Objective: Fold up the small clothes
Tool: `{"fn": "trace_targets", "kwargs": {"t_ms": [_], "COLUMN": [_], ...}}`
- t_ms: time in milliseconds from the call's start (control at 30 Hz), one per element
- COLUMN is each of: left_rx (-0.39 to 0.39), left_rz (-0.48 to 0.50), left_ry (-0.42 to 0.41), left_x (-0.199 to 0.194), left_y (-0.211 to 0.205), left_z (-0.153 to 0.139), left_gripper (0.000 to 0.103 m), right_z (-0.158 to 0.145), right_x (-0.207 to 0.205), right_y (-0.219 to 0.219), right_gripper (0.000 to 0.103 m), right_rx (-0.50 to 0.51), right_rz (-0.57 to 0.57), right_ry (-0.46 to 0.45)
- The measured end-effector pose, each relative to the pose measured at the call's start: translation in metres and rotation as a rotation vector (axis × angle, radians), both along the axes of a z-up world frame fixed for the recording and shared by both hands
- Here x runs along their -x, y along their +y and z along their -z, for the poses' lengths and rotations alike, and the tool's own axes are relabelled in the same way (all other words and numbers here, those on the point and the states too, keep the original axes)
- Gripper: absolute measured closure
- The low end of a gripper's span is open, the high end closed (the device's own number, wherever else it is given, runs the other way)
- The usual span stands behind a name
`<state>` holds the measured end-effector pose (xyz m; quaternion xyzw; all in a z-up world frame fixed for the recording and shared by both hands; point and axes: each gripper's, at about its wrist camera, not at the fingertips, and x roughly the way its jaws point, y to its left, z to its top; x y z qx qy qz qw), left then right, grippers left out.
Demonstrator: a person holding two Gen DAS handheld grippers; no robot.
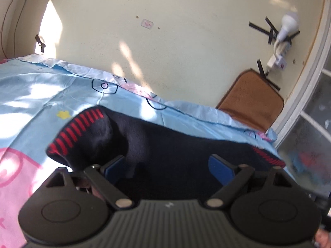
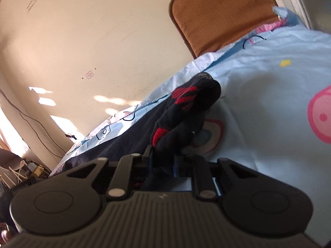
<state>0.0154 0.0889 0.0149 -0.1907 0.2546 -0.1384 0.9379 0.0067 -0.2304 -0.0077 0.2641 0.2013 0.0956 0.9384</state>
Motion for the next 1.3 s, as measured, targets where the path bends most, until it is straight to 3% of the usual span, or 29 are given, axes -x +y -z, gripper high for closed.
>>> {"fn": "trace_targets", "kwargs": {"t_ms": [233, 467, 633, 800, 900, 967, 1033, 1133, 1200, 1233, 1267, 1300], "left_rx": [0.068, 0.097, 0.109, 0.12, 0.104, 0.091, 0.078, 0.048, 0.017, -0.002, -0.029, -0.065], "left_rz": [-0.11, -0.168, -0.171, -0.156, -0.133, -0.116, -0.099, -0.076, -0.053, -0.033, -0.02, -0.015], "left_ry": [-0.004, 0.016, 0.026, 0.035, 0.042, 0.034, 0.019, -0.011, -0.03, -0.032, -0.03, -0.026], "left_x": [-0.001, 0.001, 0.002, -0.004, -0.009, -0.014, -0.02, -0.032, -0.043, -0.05, -0.056, -0.064], "left_y": [0.06, 0.093, 0.107, 0.11, 0.103, 0.096, 0.088, 0.072, 0.058, 0.05, 0.043, 0.035], "left_z": [-0.025, -0.016, -0.009, -0.007, -0.009, -0.014, -0.022, -0.038, -0.048, -0.053, -0.056, -0.058], "left_gripper": [0.013, 0.013, 0.013, 0.009, 0.004, 0.004, 0.004, 0.005, 0.013, 0.024, 0.036, 0.043], "right_z": [-0.029, -0.042, -0.027, -0.003, -0.013, -0.027, -0.041, -0.055, -0.06, -0.06, -0.058, -0.056], "right_x": [0.003, -0.006, -0.007, 0.0, 0.0, 0.001, 0.0, -0.016, -0.035, -0.047, -0.059, -0.07], "right_y": [0.053, 0.126, 0.19, 0.211, 0.196, 0.18, 0.161, 0.139, 0.128, 0.123, 0.117, 0.116], "right_gripper": [0.083, 0.083, 0.083, 0.082, 0.075, 0.051, 0.049, 0.052, 0.071, 0.083, 0.087, 0.088], "right_rx": [0.284, 0.565, 0.817, 0.925, 0.859, 0.716, 0.575, 0.39, 0.29, 0.239, 0.176, 0.113], "right_rz": [-0.094, -0.308, -0.51, -0.607, -0.621, -0.682, -0.711, -0.642, -0.553, -0.518, -0.487, -0.47], "right_ry": [-0.139, -0.246, -0.278, -0.309, -0.285, -0.246, -0.22, -0.18, -0.132, -0.1, -0.067, -0.04]}}
